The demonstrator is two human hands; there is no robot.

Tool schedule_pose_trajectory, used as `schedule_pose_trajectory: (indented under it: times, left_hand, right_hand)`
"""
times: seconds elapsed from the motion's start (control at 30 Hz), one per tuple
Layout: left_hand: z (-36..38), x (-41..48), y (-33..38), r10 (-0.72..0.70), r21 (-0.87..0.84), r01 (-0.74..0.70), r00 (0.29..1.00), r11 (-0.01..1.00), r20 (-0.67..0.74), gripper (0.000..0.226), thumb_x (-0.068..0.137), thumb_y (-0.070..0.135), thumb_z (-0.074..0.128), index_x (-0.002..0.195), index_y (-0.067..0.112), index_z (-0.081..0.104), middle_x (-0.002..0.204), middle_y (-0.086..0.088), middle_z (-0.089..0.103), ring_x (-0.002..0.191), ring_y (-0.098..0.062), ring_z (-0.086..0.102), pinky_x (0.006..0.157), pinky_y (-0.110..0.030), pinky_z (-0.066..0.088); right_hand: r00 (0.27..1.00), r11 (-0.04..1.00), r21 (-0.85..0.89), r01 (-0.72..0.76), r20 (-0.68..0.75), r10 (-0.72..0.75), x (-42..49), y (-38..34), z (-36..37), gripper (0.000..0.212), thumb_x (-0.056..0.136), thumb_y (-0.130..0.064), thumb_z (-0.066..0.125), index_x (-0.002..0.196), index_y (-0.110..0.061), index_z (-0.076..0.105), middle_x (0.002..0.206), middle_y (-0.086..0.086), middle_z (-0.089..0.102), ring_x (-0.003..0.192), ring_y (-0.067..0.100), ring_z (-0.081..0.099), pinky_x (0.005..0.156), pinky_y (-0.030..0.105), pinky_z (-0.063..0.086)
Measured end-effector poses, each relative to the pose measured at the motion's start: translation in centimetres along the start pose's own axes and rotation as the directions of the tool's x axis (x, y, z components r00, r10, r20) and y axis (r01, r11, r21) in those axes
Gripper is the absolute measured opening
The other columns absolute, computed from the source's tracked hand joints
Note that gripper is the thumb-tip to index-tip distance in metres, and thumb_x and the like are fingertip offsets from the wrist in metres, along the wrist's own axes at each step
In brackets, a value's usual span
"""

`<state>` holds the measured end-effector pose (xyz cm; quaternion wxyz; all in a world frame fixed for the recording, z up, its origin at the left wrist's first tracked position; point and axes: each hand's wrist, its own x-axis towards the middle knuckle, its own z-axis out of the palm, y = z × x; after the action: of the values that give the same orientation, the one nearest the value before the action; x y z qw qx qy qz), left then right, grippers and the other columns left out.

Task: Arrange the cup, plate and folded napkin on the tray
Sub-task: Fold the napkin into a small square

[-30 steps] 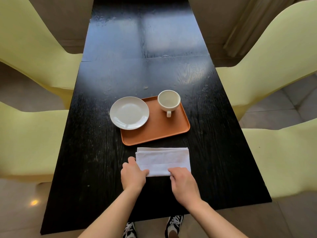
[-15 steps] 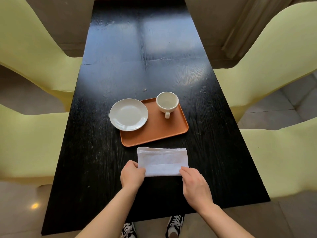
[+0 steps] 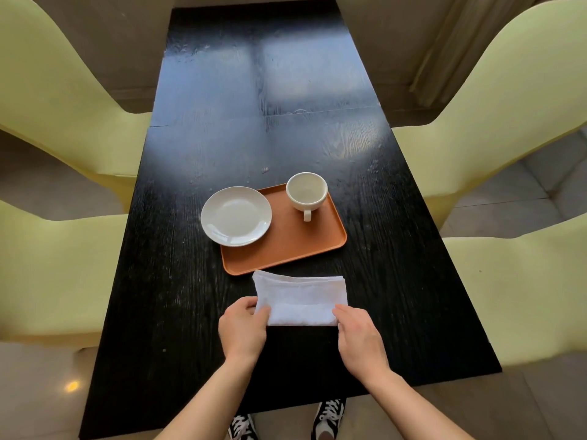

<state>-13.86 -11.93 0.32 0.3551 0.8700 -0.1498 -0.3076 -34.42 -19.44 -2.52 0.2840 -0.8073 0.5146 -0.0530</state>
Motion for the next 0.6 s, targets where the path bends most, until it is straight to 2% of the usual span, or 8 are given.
schedule_pose_trajectory:
  times: [0.07, 0.13, 0.27, 0.33, 0.4, 0.47, 0.53, 0.6]
  left_hand:
    - [0.4, -1.0, 1.0, 0.153, 0.122, -0.152, 0.988, 0.981, 0.004, 0.009, 0.083, 0.021, 0.067, 0.088, 0.026, 0.074, 0.073, 0.012, 0.072, 0.071, -0.005, 0.066, 0.067, -0.029, 0.054]
    - [1.1, -2.0, 2.0, 0.269, 0.207, -0.271, 0.962, 0.940, 0.038, 0.009, 0.083, 0.018, 0.064, 0.083, 0.025, 0.071, 0.069, 0.008, 0.069, 0.066, -0.010, 0.063, 0.064, -0.036, 0.053]
    - [3.5, -3.8, 3.9, 0.471, 0.278, -0.472, 0.879, 0.837, 0.073, 0.013, 0.081, 0.017, 0.066, 0.092, 0.023, 0.069, 0.085, 0.008, 0.068, 0.078, -0.015, 0.063, 0.065, -0.028, 0.045]
    - [5.0, -4.6, 4.4, 0.528, 0.312, -0.538, 0.840, 0.783, 0.125, 0.020, 0.082, 0.019, 0.067, 0.102, 0.020, 0.069, 0.093, 0.004, 0.067, 0.086, -0.018, 0.062, 0.068, -0.032, 0.048]
    - [6.3, -5.2, 4.8, 0.552, 0.359, -0.581, 0.812, 0.731, 0.189, 0.020, 0.082, 0.019, 0.067, 0.102, 0.017, 0.070, 0.091, -0.002, 0.067, 0.085, -0.024, 0.062, 0.069, -0.037, 0.050]
    - [7.3, -5.6, 5.0, 0.578, 0.390, -0.620, 0.782, 0.681, 0.234, 0.013, 0.078, 0.015, 0.069, 0.091, 0.013, 0.072, 0.081, -0.005, 0.067, 0.076, -0.028, 0.062, 0.064, -0.040, 0.050]
    - [8.1, -5.8, 4.9, 0.607, 0.421, -0.655, 0.750, 0.627, 0.264, 0.009, 0.070, 0.011, 0.075, 0.077, 0.013, 0.070, 0.070, -0.004, 0.063, 0.064, -0.028, 0.060, 0.057, -0.039, 0.049]
    - [8.6, -5.8, 4.6, 0.640, 0.440, -0.696, 0.709, 0.567, 0.297, 0.013, 0.067, 0.010, 0.079, 0.069, 0.015, 0.067, 0.064, -0.002, 0.059, 0.058, -0.025, 0.056, 0.052, -0.036, 0.045]
  right_hand:
    - [0.997, 0.993, 0.085, -0.076, -0.005, 0.077, 0.3, 0.0, -0.2, 0.028, 0.098, -0.008, 0.048, 0.118, -0.010, 0.067, 0.116, 0.008, 0.068, 0.113, 0.024, 0.059, 0.088, 0.038, 0.055]
    - [0.987, 0.973, 0.168, -0.159, 0.005, 0.160, 0.7, 0.1, -0.5, 0.030, 0.100, -0.011, 0.047, 0.121, -0.014, 0.068, 0.115, 0.006, 0.068, 0.112, 0.023, 0.060, 0.085, 0.034, 0.050]
    - [0.963, 0.922, 0.279, -0.269, 0.065, 0.261, 1.8, 0.3, -1.4, 0.033, 0.103, -0.021, 0.049, 0.131, -0.016, 0.066, 0.128, 0.004, 0.069, 0.120, 0.021, 0.060, 0.097, 0.032, 0.045]
    - [0.946, 0.869, 0.376, -0.321, 0.084, 0.313, 2.2, 0.4, -2.0, 0.030, 0.102, -0.023, 0.051, 0.124, -0.017, 0.071, 0.122, 0.001, 0.072, 0.112, 0.019, 0.064, 0.092, 0.032, 0.047]
    - [0.927, 0.792, 0.488, -0.367, 0.118, 0.357, 2.5, 0.6, -2.3, 0.028, 0.101, -0.027, 0.051, 0.104, -0.020, 0.078, 0.103, 0.001, 0.077, 0.096, 0.020, 0.068, 0.085, 0.039, 0.052]
    - [0.908, 0.727, 0.553, -0.406, 0.151, 0.392, 3.1, 0.7, -2.7, 0.034, 0.101, -0.031, 0.049, 0.088, -0.021, 0.079, 0.087, 0.000, 0.077, 0.086, 0.020, 0.069, 0.081, 0.043, 0.054]
    - [0.893, 0.684, 0.588, -0.432, 0.174, 0.414, 3.6, 0.7, -2.9, 0.033, 0.099, -0.034, 0.052, 0.084, -0.022, 0.078, 0.084, -0.004, 0.077, 0.083, 0.016, 0.069, 0.078, 0.039, 0.055]
    - [0.893, 0.675, 0.597, -0.433, 0.182, 0.411, 4.1, 0.7, -2.9, 0.023, 0.095, -0.031, 0.059, 0.085, -0.022, 0.077, 0.082, -0.007, 0.076, 0.081, 0.014, 0.068, 0.078, 0.038, 0.055]
